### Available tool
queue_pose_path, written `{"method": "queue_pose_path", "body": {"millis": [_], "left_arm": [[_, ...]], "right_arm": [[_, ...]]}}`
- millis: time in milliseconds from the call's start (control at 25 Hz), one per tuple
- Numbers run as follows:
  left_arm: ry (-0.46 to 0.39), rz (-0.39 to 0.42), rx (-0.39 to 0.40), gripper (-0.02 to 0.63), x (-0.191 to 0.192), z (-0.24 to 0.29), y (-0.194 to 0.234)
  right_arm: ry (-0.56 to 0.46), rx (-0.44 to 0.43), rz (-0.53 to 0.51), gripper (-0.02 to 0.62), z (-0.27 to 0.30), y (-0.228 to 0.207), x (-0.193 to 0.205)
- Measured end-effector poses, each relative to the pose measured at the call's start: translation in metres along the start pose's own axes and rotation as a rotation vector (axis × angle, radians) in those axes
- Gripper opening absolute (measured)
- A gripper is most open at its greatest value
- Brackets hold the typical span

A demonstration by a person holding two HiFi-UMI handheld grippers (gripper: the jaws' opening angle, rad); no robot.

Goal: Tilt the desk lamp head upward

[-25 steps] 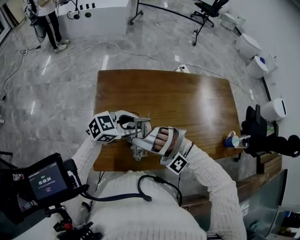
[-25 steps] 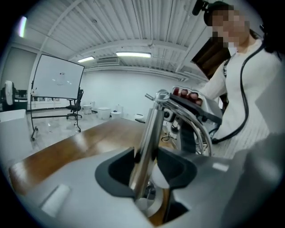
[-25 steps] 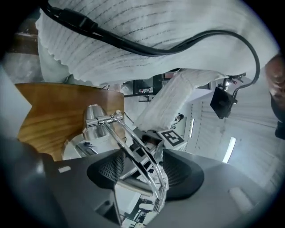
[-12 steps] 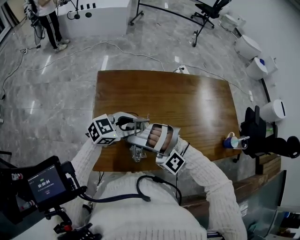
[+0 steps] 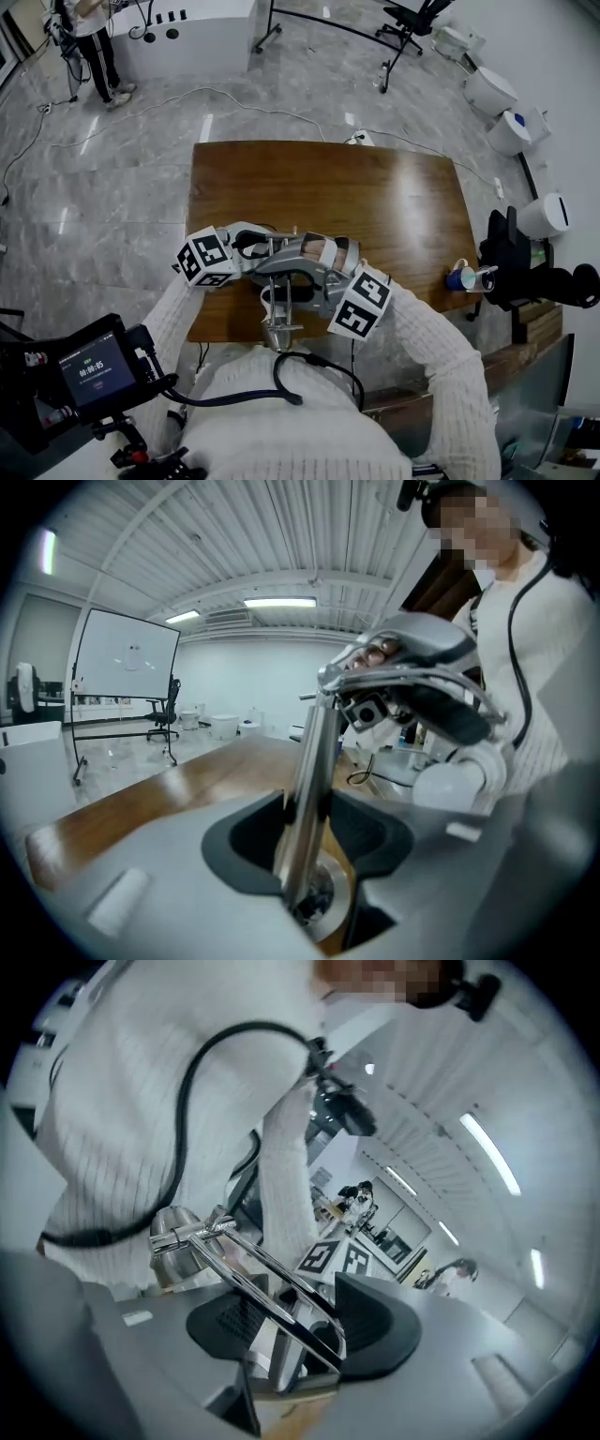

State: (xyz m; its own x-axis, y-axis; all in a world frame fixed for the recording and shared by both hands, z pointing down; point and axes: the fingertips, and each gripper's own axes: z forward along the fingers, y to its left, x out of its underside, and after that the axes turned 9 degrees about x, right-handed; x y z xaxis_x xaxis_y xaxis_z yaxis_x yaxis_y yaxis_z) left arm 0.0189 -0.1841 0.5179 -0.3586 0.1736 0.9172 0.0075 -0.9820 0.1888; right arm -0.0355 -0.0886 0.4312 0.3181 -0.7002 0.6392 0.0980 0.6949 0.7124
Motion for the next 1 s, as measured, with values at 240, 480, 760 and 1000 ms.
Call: {"method": "queue_pose_path", "body": {"millis": [240,480,760,1000], "left_arm": [[-0.017,0.007,-0.009,0.149,0.000,-0.001,0.000],[-0.013,0.023,-0.009,0.147,0.001,0.000,-0.004],[-0.015,0.033,-0.013,0.146,0.001,0.002,-0.005],[-0.012,0.039,-0.015,0.146,0.000,0.004,-0.005]], "right_arm": [[-0.163,-0.032,0.561,0.199,-0.013,-0.064,-0.017],[-0.181,-0.095,1.133,0.169,-0.015,-0.112,0.004],[-0.185,-0.243,1.328,0.173,-0.015,-0.119,0.014],[-0.209,-0.282,1.484,0.183,-0.016,-0.126,0.024]]}}
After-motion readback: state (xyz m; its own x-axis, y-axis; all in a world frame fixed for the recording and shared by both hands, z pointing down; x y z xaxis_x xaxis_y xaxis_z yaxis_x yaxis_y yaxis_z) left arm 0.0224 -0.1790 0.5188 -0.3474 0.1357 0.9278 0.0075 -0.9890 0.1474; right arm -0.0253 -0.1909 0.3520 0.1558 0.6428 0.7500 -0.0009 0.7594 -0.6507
